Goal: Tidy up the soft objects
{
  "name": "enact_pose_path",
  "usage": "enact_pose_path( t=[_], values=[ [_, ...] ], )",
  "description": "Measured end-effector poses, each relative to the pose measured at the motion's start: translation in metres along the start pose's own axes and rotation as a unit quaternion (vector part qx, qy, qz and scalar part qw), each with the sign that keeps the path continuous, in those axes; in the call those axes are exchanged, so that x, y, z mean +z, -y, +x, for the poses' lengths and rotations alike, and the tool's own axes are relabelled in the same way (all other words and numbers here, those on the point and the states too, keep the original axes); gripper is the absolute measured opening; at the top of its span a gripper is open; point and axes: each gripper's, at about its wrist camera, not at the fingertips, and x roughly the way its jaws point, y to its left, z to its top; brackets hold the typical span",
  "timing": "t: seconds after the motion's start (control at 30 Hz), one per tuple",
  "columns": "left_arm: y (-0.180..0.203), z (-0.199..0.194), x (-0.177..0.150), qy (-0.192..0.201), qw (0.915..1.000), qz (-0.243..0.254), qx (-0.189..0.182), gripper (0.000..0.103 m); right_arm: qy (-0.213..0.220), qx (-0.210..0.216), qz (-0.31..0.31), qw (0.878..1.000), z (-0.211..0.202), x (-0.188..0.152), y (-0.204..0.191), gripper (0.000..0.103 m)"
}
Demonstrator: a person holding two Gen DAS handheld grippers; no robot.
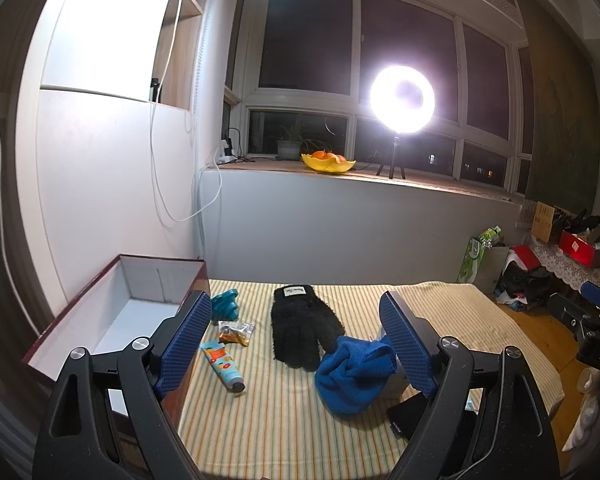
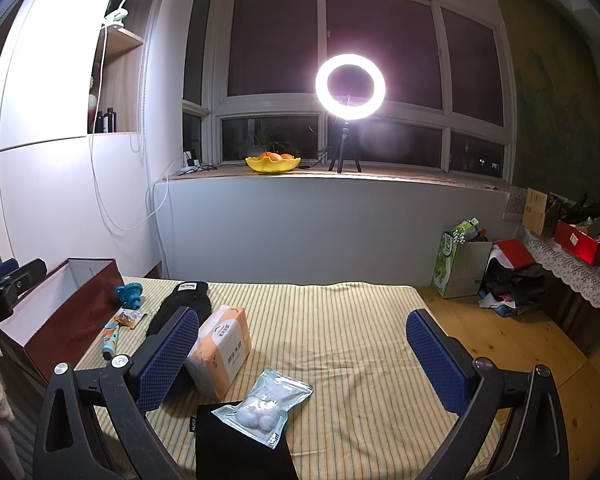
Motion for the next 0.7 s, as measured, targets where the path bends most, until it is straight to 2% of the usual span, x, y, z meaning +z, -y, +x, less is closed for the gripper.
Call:
enact_pose_path(
  t=[0.7],
  values=[
    [0.0008,0.0001,-0.0031,-0.004,1.0000,-0.002,-0.002,0.086,-0.009,0.002,0.002,1.000,0.0024,-0.0031,0.0009,0.103]
  ],
)
